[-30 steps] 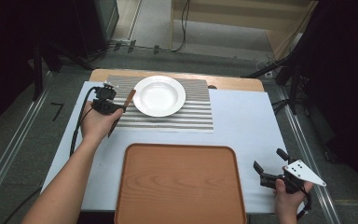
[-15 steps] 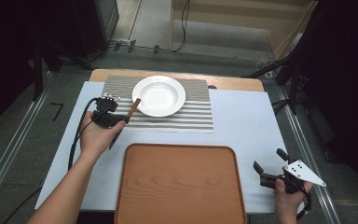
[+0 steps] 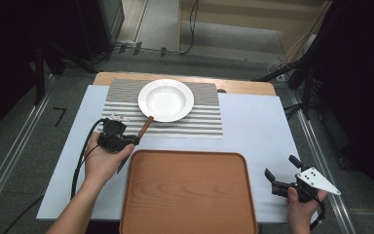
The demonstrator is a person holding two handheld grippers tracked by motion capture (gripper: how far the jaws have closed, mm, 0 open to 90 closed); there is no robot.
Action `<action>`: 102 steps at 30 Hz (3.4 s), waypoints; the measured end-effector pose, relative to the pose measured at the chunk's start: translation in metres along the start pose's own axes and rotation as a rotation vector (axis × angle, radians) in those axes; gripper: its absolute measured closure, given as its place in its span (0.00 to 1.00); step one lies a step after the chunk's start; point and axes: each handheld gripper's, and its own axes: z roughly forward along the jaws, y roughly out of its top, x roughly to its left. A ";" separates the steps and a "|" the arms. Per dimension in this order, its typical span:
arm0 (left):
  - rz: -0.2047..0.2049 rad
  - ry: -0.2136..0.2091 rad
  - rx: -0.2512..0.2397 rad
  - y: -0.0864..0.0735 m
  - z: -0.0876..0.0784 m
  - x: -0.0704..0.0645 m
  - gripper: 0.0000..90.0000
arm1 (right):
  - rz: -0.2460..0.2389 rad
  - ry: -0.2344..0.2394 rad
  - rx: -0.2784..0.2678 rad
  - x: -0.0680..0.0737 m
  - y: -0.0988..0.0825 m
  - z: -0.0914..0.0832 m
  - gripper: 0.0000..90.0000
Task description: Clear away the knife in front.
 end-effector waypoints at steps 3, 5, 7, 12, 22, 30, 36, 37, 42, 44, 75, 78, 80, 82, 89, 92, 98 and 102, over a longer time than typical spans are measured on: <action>0.008 -0.003 0.010 -0.007 0.001 -0.006 0.86 | 0.000 -0.001 0.000 0.000 0.000 0.000 0.00; 0.000 -0.013 0.008 -0.013 0.001 -0.010 0.86 | 0.000 -0.001 -0.001 0.000 0.000 0.000 0.00; -0.007 -0.023 0.005 -0.018 0.000 -0.013 0.86 | 0.000 -0.001 0.000 0.000 0.000 0.000 0.00; -0.004 -0.034 0.010 -0.031 -0.001 -0.022 0.86 | 0.000 -0.001 -0.001 0.000 0.000 0.000 0.00; -0.010 -0.048 0.017 -0.055 -0.001 -0.036 0.86 | -0.002 -0.001 -0.003 0.000 0.000 0.000 0.00; -0.032 -0.065 0.019 -0.071 0.001 -0.042 0.86 | -0.001 -0.003 -0.001 0.000 0.000 0.000 0.00; -0.050 -0.071 0.021 -0.085 0.004 -0.047 0.86 | -0.002 -0.004 0.001 0.000 0.000 0.000 0.00; -0.057 -0.073 0.021 -0.086 0.005 -0.047 0.86 | -0.002 -0.004 0.001 0.000 0.000 0.000 0.00; -0.067 -0.080 0.020 -0.092 0.005 -0.052 0.86 | -0.002 -0.004 0.002 0.001 0.000 0.000 0.00; -0.063 -0.079 0.023 -0.094 0.006 -0.054 0.86 | -0.002 -0.003 0.001 0.000 0.000 0.000 0.00; 0.026 -0.140 -0.053 -0.089 -0.001 -0.061 0.99 | -0.003 -0.006 0.004 0.001 0.000 0.000 0.00; 0.100 -0.126 0.006 -0.085 0.014 -0.070 1.00 | -0.003 -0.006 0.005 0.001 0.000 0.000 0.00; 0.109 -0.109 0.018 -0.085 0.017 -0.071 1.00 | -0.001 -0.006 0.005 0.001 0.000 0.000 0.00; 0.110 -0.087 0.027 -0.086 0.020 -0.069 1.00 | -0.001 -0.005 0.003 0.001 0.000 0.000 0.00; 0.076 -0.059 0.018 -0.090 0.013 -0.050 1.00 | -0.001 -0.004 0.001 0.001 0.000 0.000 0.00; 0.065 -0.056 0.013 -0.093 0.008 -0.043 1.00 | -0.003 -0.005 0.004 0.001 0.000 0.000 0.00; 0.061 -0.082 0.005 -0.100 0.003 -0.036 1.00 | -0.008 -0.006 0.004 0.001 0.000 0.001 0.00; 0.064 -0.101 -0.019 -0.102 0.003 -0.035 0.98 | -0.010 -0.007 0.006 0.001 0.000 0.001 0.00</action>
